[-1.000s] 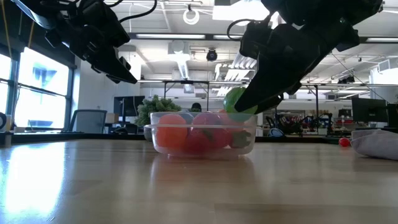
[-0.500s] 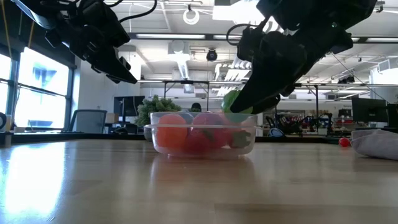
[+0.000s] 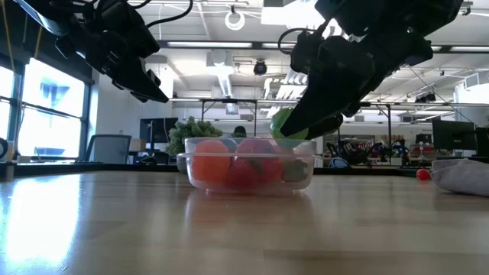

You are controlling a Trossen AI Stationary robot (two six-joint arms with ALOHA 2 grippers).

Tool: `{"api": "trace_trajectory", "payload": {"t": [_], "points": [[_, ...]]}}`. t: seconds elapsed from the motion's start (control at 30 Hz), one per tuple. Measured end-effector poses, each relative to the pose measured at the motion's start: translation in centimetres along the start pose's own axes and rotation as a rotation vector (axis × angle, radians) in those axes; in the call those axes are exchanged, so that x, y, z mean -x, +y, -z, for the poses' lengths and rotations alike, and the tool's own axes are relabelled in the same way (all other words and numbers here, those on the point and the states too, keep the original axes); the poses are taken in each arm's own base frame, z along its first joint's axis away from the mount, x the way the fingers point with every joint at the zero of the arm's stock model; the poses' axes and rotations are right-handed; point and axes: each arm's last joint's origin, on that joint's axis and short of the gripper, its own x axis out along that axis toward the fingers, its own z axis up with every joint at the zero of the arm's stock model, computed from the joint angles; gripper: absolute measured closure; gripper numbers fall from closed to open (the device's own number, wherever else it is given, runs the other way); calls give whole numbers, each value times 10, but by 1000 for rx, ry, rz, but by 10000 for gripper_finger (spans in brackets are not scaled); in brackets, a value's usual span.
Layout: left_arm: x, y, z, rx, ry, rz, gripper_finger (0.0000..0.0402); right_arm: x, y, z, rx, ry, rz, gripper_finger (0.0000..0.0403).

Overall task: Pick and placing Produce into tupperware
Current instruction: Put the cabbage into the transparent container

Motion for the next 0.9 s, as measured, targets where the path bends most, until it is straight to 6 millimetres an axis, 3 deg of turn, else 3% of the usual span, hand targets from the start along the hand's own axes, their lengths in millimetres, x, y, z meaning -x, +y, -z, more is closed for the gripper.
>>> {"api": "trace_trajectory", "payload": {"t": [0.9], "points": [[0, 0, 0, 0, 0, 0, 350, 0, -2, -1, 15, -19, 34, 150]]}}
